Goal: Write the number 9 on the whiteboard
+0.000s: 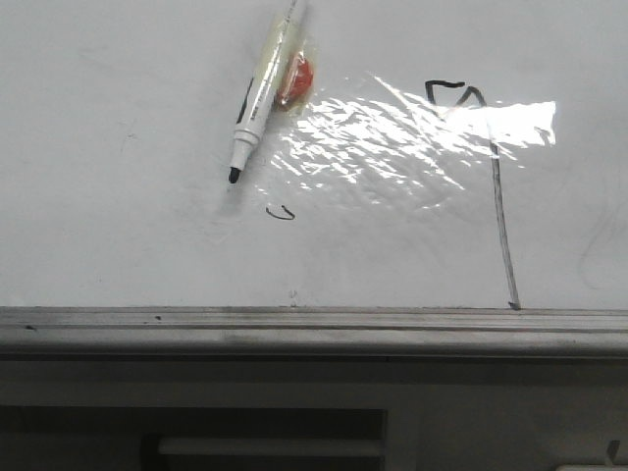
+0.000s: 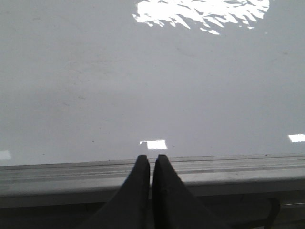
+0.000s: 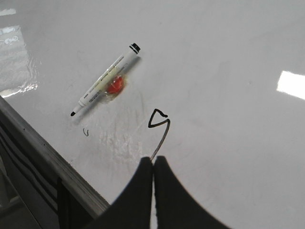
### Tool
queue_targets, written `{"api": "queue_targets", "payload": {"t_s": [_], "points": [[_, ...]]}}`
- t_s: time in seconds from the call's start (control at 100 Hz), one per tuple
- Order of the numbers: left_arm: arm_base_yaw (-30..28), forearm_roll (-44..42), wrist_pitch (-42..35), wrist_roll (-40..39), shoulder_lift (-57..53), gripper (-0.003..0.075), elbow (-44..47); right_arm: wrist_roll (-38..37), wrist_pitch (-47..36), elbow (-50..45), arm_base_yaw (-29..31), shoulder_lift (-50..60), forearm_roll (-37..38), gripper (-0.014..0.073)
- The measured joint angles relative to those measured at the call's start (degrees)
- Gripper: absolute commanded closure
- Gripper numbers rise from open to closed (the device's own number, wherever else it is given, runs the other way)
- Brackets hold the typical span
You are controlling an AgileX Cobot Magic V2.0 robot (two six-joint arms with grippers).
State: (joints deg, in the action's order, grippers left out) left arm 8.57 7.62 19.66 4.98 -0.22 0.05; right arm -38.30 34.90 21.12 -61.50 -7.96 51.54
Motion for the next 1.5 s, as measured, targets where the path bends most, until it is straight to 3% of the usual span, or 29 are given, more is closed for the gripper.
{"api": "queue_targets", "payload": {"t_s": [0.25, 0.48, 0.61, 0.73, 0.91, 1.01, 1.17, 1.33, 1.5], "points": [[0.0, 0.0, 0.0, 0.0, 0.0, 0.0741, 0.0, 0.0, 0.0, -0.45, 0.0, 0.0, 0.43, 0.0635], [0.0, 0.0, 0.0, 0.0, 0.0, 0.0741, 0.0, -0.28, -0.12, -5.73, 0.0, 0.0, 8.56, 0.0635], [0.0, 0.0, 0.0, 0.0, 0.0, 0.0741, 0.0, -0.55, -1.27, -6.81, 2.74, 0.0, 8.4, 0.0635], [0.0, 0.0, 0.0, 0.0, 0.0, 0.0741, 0.0, 2.9, -6.33, -6.9, 11.17, -0.11, -2.33, 0.0635], [0.0, 0.0, 0.0, 0.0, 0.0, 0.0741, 0.0, 25.1, -17.26, -8.35, 31.35, -0.11, -26.71, 0.0635], [0.0, 0.0, 0.0, 0.0, 0.0, 0.0741, 0.0, 33.83, -28.15, -13.14, 42.42, -0.11, -39.86, 0.0635], [0.0, 0.0, 0.0, 0.0, 0.0, 0.0741, 0.0, 37.21, -40.74, -21.88, 52.9, -0.11, -44.4, 0.0635], [0.0, 0.0, 0.07, 0.0, 0.0, 0.0741, 0.0, 37.3, -37.35, -21.87, 54.89, -0.2, -44.92, 0.0635], [0.0, 0.0, 0.07, 0.0, 0.0, 0.0741, 0.0, 37.3, -27.99, -21.87, 54.89, 0.17, -45.6, 0.0635]]}}
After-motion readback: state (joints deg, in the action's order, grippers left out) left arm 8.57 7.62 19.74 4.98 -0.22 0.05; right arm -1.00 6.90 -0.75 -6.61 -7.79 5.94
